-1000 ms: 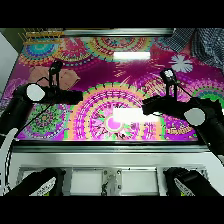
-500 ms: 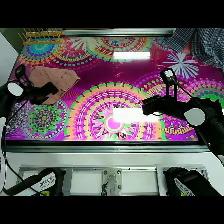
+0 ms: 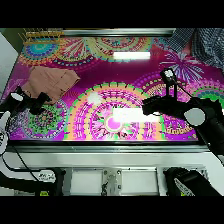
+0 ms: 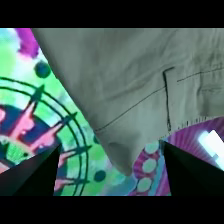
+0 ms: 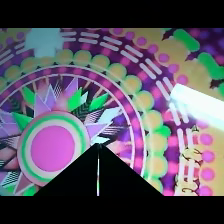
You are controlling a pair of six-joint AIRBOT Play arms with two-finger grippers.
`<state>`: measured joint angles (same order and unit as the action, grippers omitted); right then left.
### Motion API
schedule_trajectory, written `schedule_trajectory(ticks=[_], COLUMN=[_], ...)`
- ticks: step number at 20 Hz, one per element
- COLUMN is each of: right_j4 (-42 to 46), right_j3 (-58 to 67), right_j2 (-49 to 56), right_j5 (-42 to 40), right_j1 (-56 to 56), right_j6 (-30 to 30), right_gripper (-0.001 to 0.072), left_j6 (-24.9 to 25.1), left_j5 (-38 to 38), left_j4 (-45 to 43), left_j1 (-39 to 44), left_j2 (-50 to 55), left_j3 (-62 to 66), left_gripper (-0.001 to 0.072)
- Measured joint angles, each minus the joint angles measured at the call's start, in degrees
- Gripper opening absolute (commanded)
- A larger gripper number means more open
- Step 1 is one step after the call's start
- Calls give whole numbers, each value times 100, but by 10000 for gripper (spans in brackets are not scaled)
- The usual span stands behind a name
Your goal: Fold the clothes and pants, and hang the long-sleeved shirts on hangers.
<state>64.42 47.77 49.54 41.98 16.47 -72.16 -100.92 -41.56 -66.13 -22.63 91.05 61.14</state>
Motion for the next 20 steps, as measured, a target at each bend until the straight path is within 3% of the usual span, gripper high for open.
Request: schedule_trajectory(ticks=[2,3,4,5,12,17,20], right_j4=[0,2,2,0,2,-498,-372], right_j3=[0,0,0,0,0,0,9], right_j2=[0,0,0,0,0,-7,-105], right_j5=[0,2,0,0,2,-13,-114], right_j1=[0,0,0,0,0,-4,-234], right_j6=[0,0,0,0,0,-219,-260], right_gripper=[18,18,18,18,18,14,13], left_j6=[2,0,0,0,42,116,131], left_j5=[212,310,350,372,81,-68,-63], left_j4=[24,24,20,13,20,20,20], left_j1=[118,197,269,356,1440,3056,4275], left_j2=[87,122,155,181,-212,-1043,-1316], left_j3=[26,55,85,125,990,1416,1510], left_gripper=[666,440,113,6,6,6,5])
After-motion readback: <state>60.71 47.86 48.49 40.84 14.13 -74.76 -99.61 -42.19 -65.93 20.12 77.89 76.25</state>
